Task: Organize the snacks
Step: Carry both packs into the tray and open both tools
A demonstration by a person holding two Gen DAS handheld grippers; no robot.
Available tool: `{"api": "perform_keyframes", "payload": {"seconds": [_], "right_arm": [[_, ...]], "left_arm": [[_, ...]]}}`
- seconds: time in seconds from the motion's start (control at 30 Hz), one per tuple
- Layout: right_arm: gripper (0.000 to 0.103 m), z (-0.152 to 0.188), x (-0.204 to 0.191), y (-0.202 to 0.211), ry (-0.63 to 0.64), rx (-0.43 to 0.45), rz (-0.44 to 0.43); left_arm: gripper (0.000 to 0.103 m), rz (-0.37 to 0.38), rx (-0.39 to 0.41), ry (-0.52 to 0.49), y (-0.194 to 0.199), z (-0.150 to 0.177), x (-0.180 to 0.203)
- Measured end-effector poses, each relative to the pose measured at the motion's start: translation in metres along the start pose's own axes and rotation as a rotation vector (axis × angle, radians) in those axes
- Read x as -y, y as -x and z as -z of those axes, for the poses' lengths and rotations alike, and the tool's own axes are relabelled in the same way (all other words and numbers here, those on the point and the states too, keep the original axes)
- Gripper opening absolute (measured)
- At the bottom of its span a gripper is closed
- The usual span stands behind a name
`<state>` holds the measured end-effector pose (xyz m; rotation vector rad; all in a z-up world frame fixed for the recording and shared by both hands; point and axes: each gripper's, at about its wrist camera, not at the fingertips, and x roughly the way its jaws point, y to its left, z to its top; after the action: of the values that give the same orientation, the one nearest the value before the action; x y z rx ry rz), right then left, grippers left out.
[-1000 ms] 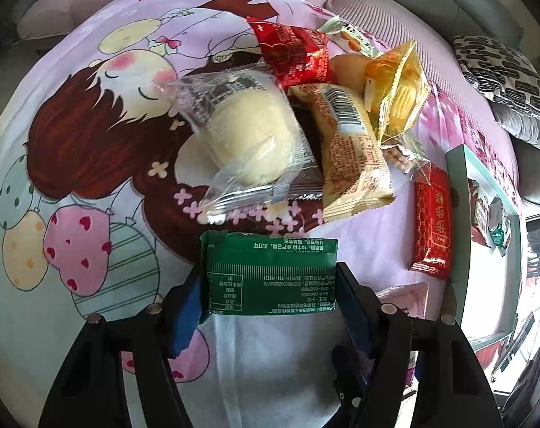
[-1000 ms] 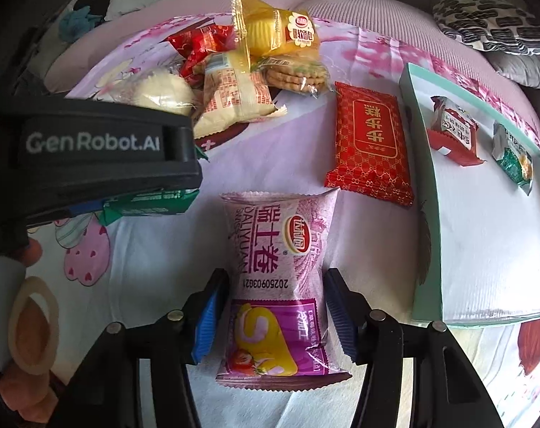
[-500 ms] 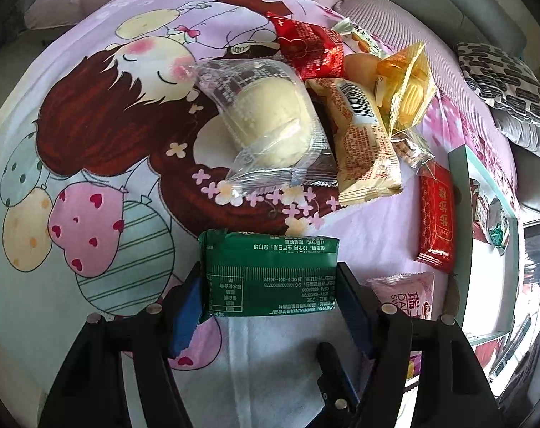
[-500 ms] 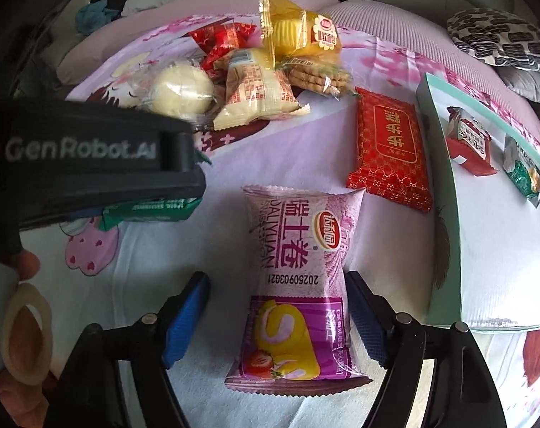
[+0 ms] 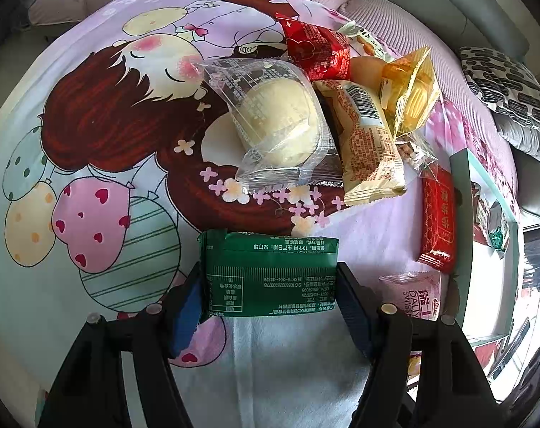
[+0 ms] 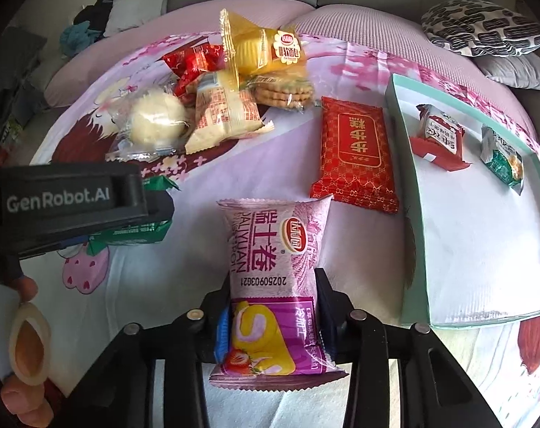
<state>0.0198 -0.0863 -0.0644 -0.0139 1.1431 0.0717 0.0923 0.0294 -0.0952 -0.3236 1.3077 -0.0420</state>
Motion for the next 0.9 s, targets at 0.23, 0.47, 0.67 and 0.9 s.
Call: {"api": "perform_keyframes", "payload": {"seconds": [0.23,0.47,0.67,0.9], "right_arm": [[0.04,-0.008,0.004,0.014,-0.025,0.061,-0.047],[0.04,-0.013,0.013,0.036,-0.071,0.15,-0.06],[0.04,-0.021,0.047,0.052,-0.182,0.22,-0.025],[0.04,-0.02,0.122,0.064,-0.4,0.253,0.176]], "left_arm": [[0.07,-0.008,0.014,0.009,0.017,-0.001,-0.002],[0.069,0.002,0.069,0.01,0.038,-0.003,-0.003],[0.069,0.046,0.128,-0.024,0.058,-0.002,0.004],[0.069,0.108,0.176,-0.158,0.07,0.006,0.049]]}}
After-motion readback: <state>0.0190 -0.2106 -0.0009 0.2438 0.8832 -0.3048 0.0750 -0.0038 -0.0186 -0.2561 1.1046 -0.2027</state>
